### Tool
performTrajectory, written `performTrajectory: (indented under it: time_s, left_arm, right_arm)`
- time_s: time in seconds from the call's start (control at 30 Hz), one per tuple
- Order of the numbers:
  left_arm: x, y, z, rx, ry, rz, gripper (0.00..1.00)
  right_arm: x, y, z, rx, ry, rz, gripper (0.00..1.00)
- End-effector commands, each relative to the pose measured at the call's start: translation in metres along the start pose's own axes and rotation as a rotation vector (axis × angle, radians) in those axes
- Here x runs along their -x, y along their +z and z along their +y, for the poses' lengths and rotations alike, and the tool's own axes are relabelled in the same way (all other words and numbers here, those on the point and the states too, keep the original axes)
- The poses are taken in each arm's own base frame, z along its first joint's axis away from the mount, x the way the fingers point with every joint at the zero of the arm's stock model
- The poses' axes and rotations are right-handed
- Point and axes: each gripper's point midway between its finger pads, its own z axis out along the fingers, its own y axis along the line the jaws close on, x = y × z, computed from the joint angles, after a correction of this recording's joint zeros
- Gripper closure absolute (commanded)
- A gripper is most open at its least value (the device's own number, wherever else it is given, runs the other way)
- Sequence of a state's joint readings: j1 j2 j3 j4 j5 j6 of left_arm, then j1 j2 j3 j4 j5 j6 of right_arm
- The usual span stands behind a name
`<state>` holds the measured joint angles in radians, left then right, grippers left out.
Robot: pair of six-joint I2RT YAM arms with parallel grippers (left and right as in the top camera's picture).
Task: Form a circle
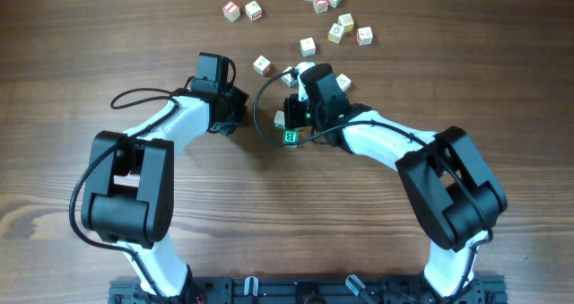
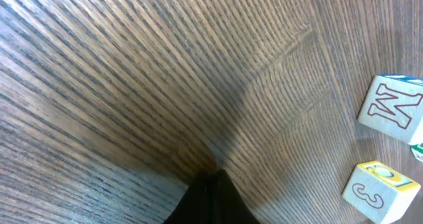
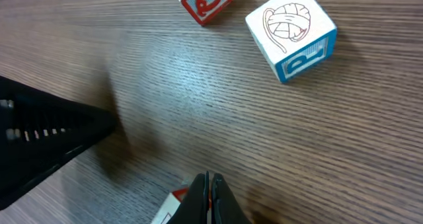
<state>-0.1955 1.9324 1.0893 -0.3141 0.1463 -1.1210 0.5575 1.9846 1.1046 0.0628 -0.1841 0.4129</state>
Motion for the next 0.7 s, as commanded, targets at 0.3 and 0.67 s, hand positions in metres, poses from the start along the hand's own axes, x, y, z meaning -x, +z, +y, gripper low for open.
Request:
performTrajectory:
  time_s: [0.3,0.67]
  left_arm:
    - [-0.0064,0.0305,0.0736,0.226,-0.035,-0.014,0.96]
    - [-0.0058,0.0304,0.0739,0.228,-0.034,-0.018,0.96]
  right_arm:
    - [0.0029,0.0034,0.0101,0.051,-0.023,0.010,0.95]
    - [0.0008,0.0034,0.0088,0.046,-0.020,0.018,0.95]
